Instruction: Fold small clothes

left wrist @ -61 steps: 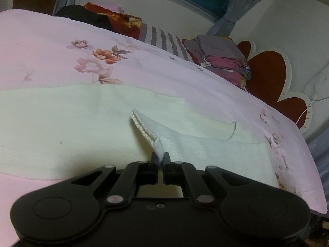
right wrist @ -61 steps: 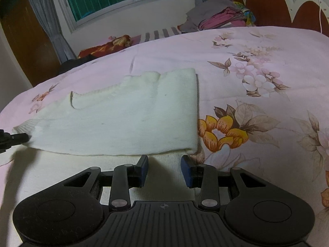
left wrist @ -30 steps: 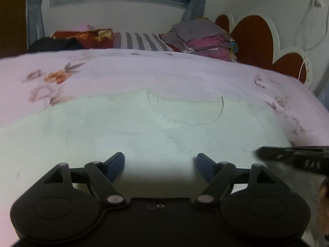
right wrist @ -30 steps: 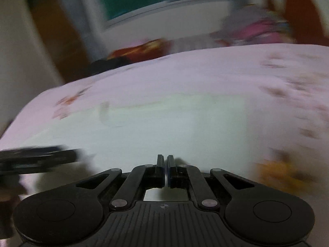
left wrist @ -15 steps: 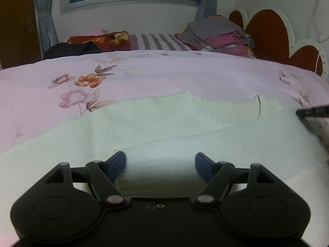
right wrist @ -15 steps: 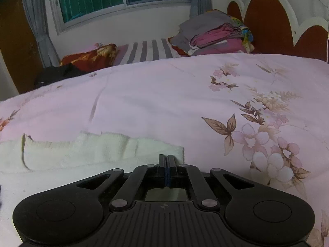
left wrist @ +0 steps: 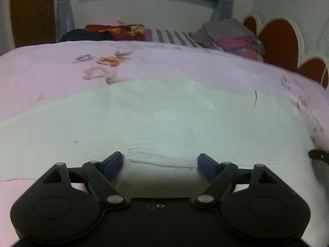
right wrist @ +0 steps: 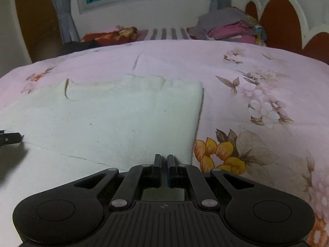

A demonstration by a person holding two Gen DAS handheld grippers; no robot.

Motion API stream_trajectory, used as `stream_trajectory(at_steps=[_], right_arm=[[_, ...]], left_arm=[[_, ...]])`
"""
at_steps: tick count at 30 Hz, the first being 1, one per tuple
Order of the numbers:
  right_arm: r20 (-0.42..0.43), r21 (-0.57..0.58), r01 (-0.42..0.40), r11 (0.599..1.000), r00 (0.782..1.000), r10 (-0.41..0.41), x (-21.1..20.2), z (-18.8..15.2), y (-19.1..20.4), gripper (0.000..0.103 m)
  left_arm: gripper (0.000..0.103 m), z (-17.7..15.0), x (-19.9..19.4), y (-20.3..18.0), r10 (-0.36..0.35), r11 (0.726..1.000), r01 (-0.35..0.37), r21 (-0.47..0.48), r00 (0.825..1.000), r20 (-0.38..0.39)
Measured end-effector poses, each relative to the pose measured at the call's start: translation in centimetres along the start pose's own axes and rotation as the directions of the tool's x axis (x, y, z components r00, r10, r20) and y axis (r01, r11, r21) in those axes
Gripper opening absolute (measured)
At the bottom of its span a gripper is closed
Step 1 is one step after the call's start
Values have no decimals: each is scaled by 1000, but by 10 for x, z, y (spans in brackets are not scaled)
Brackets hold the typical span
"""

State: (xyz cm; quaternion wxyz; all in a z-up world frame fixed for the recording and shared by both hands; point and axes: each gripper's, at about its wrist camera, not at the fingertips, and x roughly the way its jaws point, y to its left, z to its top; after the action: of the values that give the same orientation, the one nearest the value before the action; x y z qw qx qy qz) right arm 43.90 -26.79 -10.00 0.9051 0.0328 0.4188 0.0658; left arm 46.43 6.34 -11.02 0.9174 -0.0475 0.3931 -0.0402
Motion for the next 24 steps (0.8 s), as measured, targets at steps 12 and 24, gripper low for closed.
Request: stream_trajectory(at_steps=[12,24], right_arm=[[106,84,-74,994,992,65,-42,-1,21,67],[73,136,-49,990,997,39,-36,9,46,65]], left_arm=[[75,-75,-103,207,283,808,-211,-550,958,49],[32,-102,-118,332,297,486,49,-872,930,218]])
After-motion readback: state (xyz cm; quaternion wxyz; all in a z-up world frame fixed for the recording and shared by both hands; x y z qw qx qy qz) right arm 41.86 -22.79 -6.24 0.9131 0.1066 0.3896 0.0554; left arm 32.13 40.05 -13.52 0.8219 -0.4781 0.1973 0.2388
